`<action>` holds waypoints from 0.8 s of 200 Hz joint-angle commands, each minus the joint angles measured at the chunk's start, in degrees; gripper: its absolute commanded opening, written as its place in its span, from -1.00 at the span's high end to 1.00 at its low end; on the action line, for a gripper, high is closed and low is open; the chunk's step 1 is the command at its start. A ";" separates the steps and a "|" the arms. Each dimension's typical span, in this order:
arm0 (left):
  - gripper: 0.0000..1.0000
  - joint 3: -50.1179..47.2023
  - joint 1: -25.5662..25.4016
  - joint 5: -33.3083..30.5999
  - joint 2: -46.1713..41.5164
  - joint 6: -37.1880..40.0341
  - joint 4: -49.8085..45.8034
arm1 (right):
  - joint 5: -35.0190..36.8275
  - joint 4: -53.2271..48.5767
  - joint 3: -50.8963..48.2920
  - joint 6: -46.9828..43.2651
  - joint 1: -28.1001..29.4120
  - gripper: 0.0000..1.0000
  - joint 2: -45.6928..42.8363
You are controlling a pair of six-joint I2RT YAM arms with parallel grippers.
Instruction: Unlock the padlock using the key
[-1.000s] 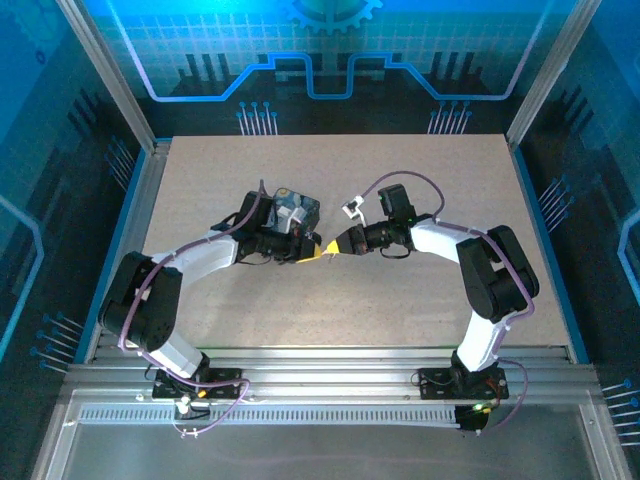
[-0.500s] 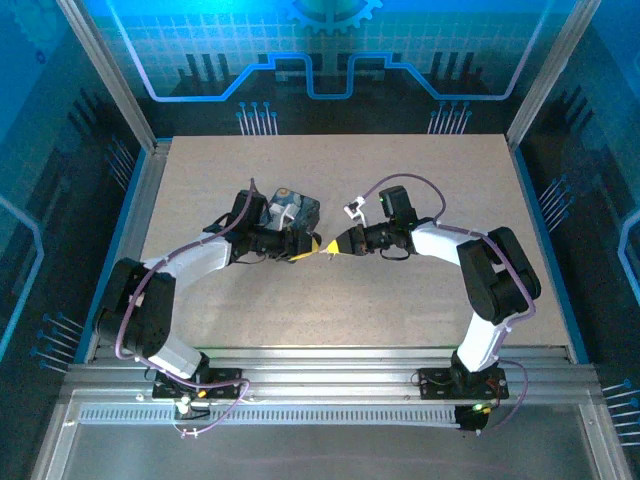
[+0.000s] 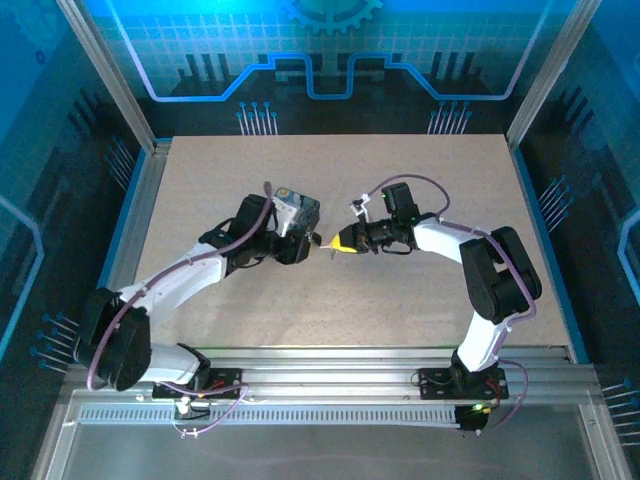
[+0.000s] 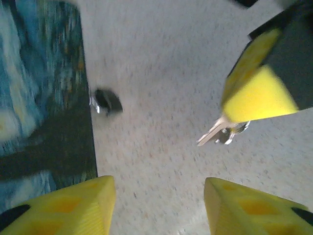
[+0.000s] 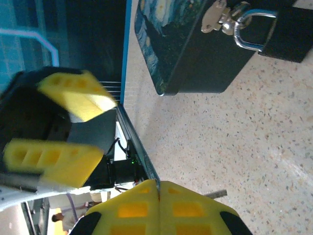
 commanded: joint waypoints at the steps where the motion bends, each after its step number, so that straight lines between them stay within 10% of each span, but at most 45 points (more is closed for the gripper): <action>1: -0.08 -2.87 -4.95 -11.68 -2.78 21.07 7.81 | 1.59 -7.18 2.47 3.33 -0.84 1.00 -2.53; 78: -0.03 -13.09 -7.67 -10.78 -2.75 45.29 25.71 | 2.39 -15.73 5.44 5.00 -1.13 1.00 -6.46; 160: 0.02 -13.79 -10.08 -13.98 2.35 47.79 36.16 | 2.80 -17.13 6.64 7.04 1.52 1.00 -5.93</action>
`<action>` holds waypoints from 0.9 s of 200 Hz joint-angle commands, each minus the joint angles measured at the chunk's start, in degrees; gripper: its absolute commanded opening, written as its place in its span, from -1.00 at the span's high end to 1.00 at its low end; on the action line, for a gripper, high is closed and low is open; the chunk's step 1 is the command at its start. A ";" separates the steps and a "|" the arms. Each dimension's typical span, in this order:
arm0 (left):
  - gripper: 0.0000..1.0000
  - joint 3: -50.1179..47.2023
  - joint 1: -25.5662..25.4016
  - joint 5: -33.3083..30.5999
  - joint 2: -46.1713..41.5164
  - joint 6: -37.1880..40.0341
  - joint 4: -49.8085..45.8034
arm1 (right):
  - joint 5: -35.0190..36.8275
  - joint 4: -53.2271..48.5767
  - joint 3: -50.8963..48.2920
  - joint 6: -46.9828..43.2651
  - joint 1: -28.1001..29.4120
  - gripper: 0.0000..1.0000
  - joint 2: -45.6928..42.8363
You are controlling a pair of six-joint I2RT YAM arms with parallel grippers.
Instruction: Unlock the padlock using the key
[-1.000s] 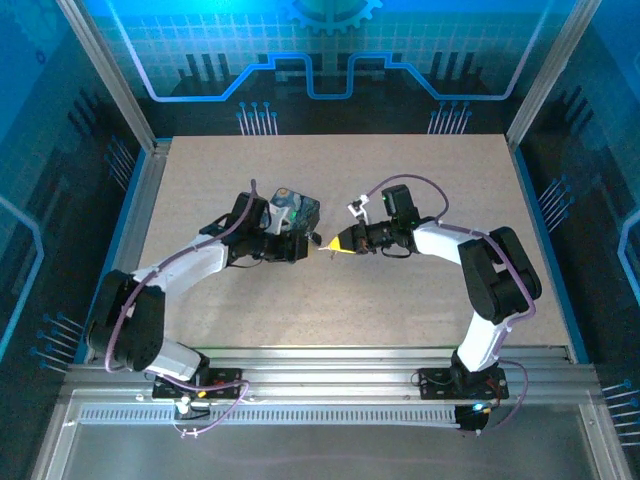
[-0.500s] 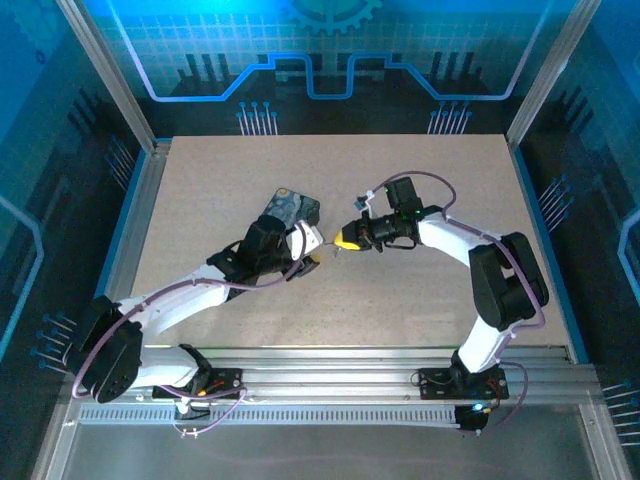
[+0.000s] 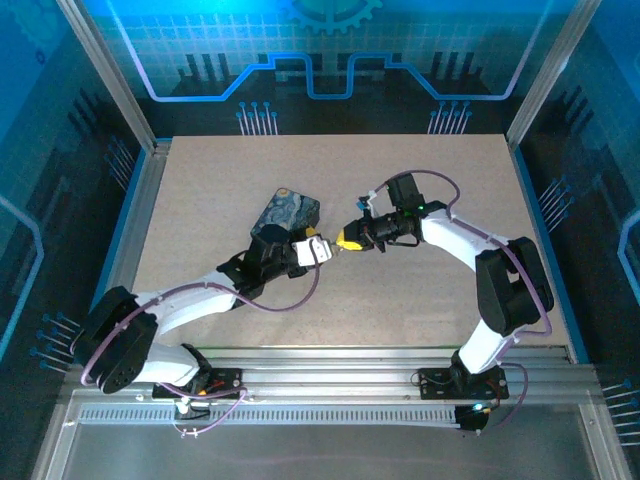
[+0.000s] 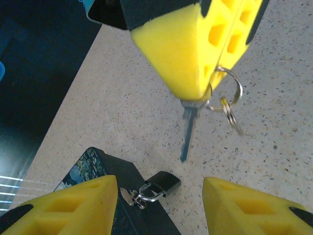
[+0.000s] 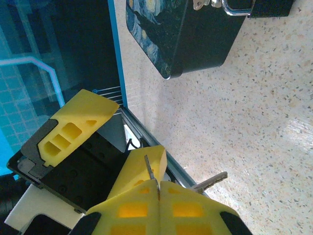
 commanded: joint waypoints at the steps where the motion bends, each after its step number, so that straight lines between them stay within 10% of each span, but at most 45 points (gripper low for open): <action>1: 0.02 0.46 -0.83 -1.26 1.61 2.20 3.94 | 0.00 -1.36 1.98 1.43 1.44 1.00 -0.53; 180: 0.65 1.14 -4.16 -3.43 3.78 3.45 4.70 | 0.61 1.32 0.02 3.42 2.01 0.99 -1.32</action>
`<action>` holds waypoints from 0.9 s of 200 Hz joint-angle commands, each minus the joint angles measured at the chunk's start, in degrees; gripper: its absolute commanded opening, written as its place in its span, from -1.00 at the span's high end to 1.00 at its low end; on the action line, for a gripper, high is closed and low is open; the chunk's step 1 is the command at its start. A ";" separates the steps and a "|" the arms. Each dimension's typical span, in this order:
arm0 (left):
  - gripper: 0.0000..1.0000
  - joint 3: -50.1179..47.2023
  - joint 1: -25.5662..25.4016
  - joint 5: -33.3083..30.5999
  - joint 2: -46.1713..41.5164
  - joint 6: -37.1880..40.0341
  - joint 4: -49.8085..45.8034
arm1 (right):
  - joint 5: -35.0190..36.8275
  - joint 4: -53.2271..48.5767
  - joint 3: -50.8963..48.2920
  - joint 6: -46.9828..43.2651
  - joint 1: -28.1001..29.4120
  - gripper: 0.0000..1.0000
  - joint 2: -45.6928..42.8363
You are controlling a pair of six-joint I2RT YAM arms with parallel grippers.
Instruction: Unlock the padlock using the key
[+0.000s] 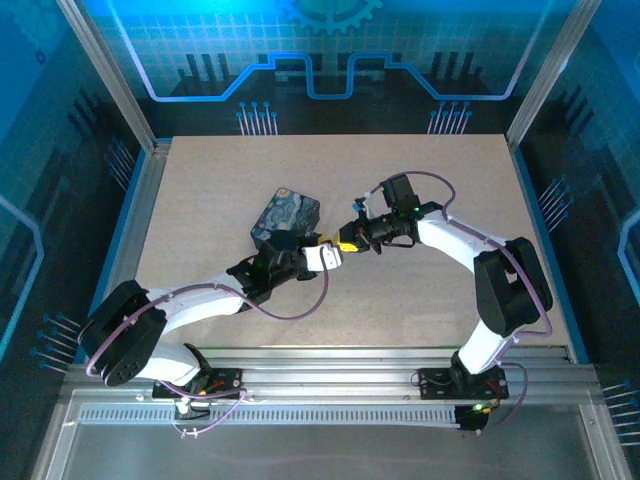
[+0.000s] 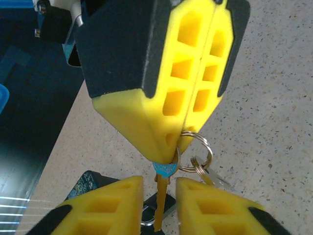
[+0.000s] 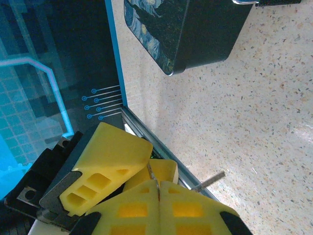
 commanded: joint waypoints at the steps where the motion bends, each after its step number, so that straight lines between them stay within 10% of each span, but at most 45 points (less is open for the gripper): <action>1: 0.66 1.18 -0.35 -0.82 1.47 1.28 0.42 | -0.71 0.54 -0.18 0.60 0.42 0.99 -1.32; 70: 1.00 2.01 -0.31 -1.56 1.89 0.93 -1.52 | -0.63 -0.82 0.00 -0.91 0.20 0.89 -1.49; 87: 1.00 2.26 0.17 -0.30 1.01 -1.21 -3.41 | -0.51 -1.56 -0.05 -1.90 -0.34 0.59 -1.52; 123: 1.00 6.42 3.69 11.02 -1.39 -10.46 -17.18 | 0.01 -6.51 1.13 -11.35 -3.96 0.14 -3.00; 180: 1.00 18.90 11.77 31.73 0.98 -18.49 -42.62 | -7.26 3.87 -3.94 -31.46 -7.15 0.13 -8.02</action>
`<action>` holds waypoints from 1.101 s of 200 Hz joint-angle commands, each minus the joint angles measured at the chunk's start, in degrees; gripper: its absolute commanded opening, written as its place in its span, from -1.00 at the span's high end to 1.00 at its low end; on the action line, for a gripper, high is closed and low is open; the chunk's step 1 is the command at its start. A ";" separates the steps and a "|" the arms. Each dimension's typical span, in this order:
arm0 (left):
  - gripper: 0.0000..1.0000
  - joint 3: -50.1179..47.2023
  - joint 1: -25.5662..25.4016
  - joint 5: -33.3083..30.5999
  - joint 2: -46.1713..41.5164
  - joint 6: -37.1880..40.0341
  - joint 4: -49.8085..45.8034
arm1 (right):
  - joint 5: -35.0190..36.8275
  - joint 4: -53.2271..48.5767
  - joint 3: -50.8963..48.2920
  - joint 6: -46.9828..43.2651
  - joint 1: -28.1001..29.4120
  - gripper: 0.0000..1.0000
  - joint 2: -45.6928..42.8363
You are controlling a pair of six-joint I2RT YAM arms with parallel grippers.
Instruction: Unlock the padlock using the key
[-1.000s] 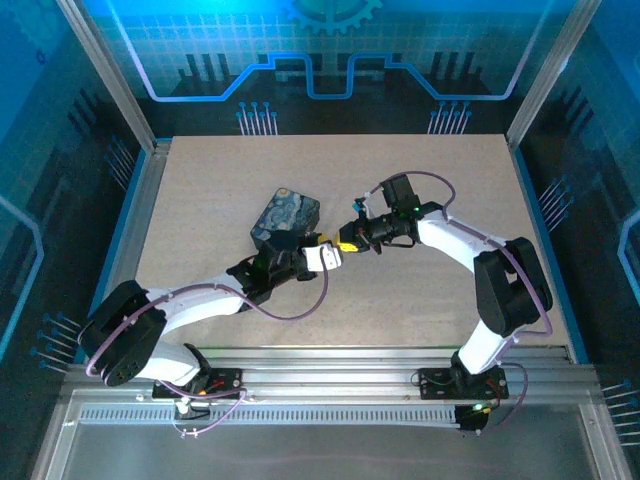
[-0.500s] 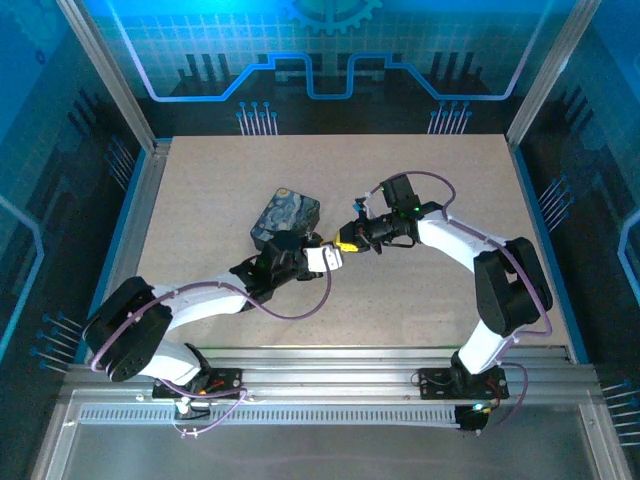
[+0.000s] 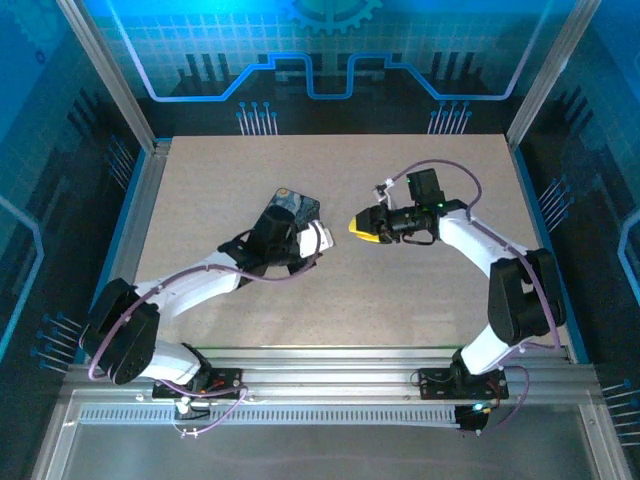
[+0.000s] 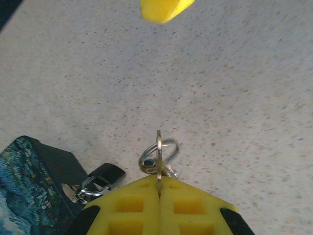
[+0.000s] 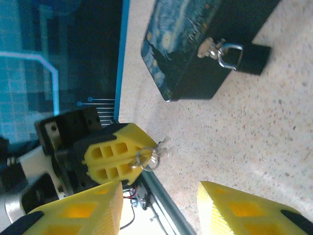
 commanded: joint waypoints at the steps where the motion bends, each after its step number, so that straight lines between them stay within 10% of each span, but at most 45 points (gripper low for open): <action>1: 1.00 6.00 3.29 14.45 0.55 -5.58 -14.47 | -5.90 4.44 -1.90 -13.91 0.79 0.13 -2.75; 74: 1.00 14.90 6.32 21.90 4.33 -4.64 -27.06 | -12.22 0.69 1.59 -36.77 6.16 0.01 -1.79; 165: 1.00 15.51 6.51 23.21 4.19 -5.35 -26.76 | -8.59 -3.16 6.84 -41.57 10.11 0.08 5.11; 220: 1.00 14.13 6.93 23.64 3.03 -5.92 -25.63 | -9.76 -4.26 8.08 -41.76 10.90 0.45 6.70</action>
